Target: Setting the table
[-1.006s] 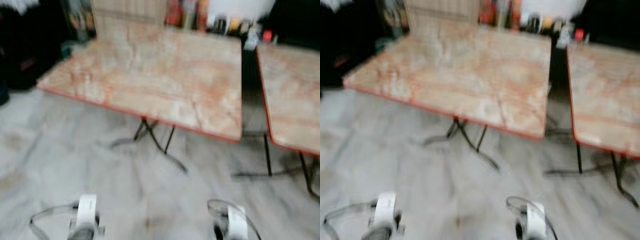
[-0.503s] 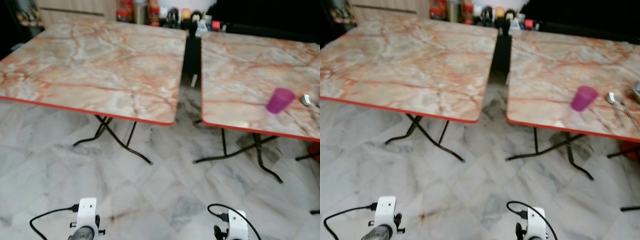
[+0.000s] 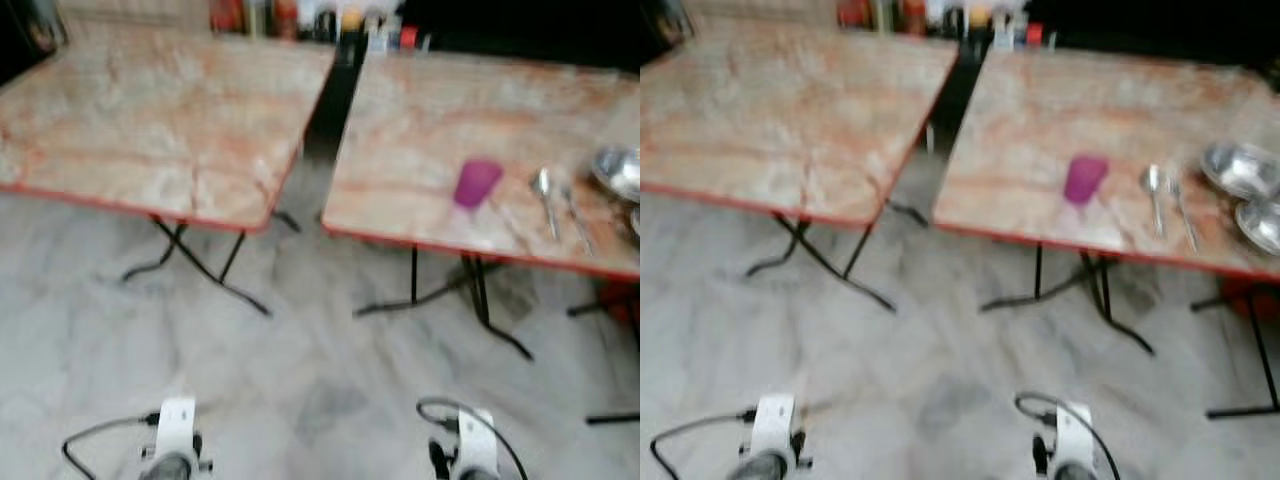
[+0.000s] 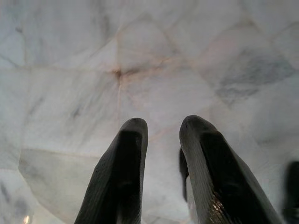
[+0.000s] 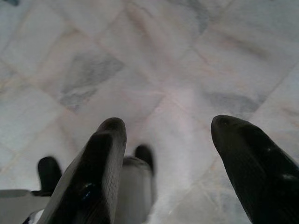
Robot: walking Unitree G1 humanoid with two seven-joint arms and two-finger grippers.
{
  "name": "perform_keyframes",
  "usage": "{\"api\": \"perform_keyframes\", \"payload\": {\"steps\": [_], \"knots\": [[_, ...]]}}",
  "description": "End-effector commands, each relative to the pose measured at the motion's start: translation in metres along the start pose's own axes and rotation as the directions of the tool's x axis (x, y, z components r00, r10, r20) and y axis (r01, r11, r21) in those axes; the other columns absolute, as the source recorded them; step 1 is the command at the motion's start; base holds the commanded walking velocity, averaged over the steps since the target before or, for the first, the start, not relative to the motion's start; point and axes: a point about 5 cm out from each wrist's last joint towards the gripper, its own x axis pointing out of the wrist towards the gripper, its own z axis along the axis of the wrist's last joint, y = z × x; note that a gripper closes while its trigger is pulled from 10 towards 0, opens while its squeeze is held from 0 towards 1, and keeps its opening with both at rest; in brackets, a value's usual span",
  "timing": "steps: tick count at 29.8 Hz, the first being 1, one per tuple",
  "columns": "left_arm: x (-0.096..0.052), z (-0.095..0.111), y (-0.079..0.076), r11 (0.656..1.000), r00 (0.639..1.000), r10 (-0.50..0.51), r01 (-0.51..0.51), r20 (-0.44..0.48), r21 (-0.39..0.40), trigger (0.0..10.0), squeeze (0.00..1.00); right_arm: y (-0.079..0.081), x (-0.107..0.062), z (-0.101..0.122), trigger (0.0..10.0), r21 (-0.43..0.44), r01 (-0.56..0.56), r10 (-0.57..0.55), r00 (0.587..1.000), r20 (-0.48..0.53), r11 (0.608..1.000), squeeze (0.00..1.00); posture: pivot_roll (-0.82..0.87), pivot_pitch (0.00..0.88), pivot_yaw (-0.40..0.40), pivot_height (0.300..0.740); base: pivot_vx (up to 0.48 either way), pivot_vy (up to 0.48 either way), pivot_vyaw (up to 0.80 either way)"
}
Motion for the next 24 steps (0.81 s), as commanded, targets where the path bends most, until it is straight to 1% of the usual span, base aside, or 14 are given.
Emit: {"api": "perform_keyframes", "payload": {"steps": [1, 7, 12, 14, 16, 17, 18, 20, 21, 24], "knots": [[-0.001, -0.004, -0.006, 1.000, 1.000, -0.012, 0.012, -0.023, -0.015, 10.0, 0.00, -0.009, -0.001, -0.004, 10.0, 0.004, 0.023, -0.023, 1.000, -0.013, 1.000, 0.00, -0.02, 0.099, -0.011, 0.740, 0.000, -0.480, 0.00], [-0.001, -0.005, -0.005, 1.000, 1.000, -0.015, 0.015, -0.027, -0.013, 10.0, 0.00, -0.010, -0.002, -0.006, 10.0, 0.001, 0.023, -0.023, 1.000, -0.011, 1.000, 0.00, -0.04, 0.101, -0.009, 0.740, 0.000, -0.477, 0.00], [-0.001, -0.007, -0.006, 1.000, 0.999, -0.023, 0.023, -0.035, -0.004, 10.0, 0.00, -0.017, -0.004, -0.013, 10.0, 0.016, 0.046, -0.046, 0.999, -0.024, 0.999, 0.00, -0.05, 0.110, -0.008, 0.740, 0.000, -0.424, 0.00], [-0.001, -0.007, -0.006, 1.000, 0.999, -0.021, 0.021, -0.036, -0.004, 10.0, 0.00, -0.018, -0.005, -0.014, 10.0, 0.016, 0.050, -0.049, 0.998, -0.027, 0.999, 0.00, -0.04, 0.112, -0.011, 0.740, 0.000, 0.000, 0.00], [-0.001, -0.005, -0.005, 1.000, 1.000, -0.013, 0.012, -0.025, -0.028, 10.0, 0.00, -0.016, -0.005, -0.014, 10.0, 0.016, 0.048, -0.047, 0.998, -0.029, 0.999, 0.00, -0.04, 0.112, -0.011, 0.740, 0.000, 0.000, 0.00], [-0.001, -0.005, -0.005, 1.000, 1.000, -0.013, 0.012, -0.025, -0.028, 10.0, 0.00, -0.016, -0.005, -0.014, 10.0, 0.016, 0.048, -0.047, 0.998, -0.029, 0.999, 0.00, -0.04, 0.112, -0.011, 0.740, 0.000, 0.000, 0.00], [-0.001, -0.004, -0.004, 0.999, 1.000, -0.013, 0.013, -0.022, -0.032, 10.0, 0.00, -0.013, -0.004, -0.012, 10.0, 0.014, 0.040, -0.040, 0.999, -0.023, 0.999, 0.00, -0.03, 0.117, -0.010, 0.740, 0.000, 0.000, 0.00], [-0.001, -0.004, -0.003, 0.999, 1.000, -0.013, 0.013, -0.020, -0.034, 10.0, 0.00, -0.012, -0.003, -0.011, 10.0, 0.011, 0.036, -0.036, 0.999, -0.020, 0.999, 0.00, -0.03, 0.117, -0.010, 0.740, 0.000, 0.000, 0.00], [-0.001, -0.005, -0.002, 0.999, 1.000, -0.012, 0.011, -0.029, -0.041, 10.0, 0.00, -0.009, -0.002, -0.007, 10.0, 0.014, 0.029, -0.029, 1.000, -0.004, 0.999, 0.00, -0.03, 0.116, -0.007, 0.740, 0.000, 0.000, 0.00], [-0.001, -0.006, -0.001, 0.999, 0.999, -0.019, 0.018, -0.031, -0.049, 10.0, 0.00, -0.008, -0.002, -0.004, 10.0, 0.012, 0.026, -0.026, 1.000, 0.006, 1.000, 0.00, -0.03, 0.116, -0.006, 0.740, 0.000, 0.000, 0.00]]}}
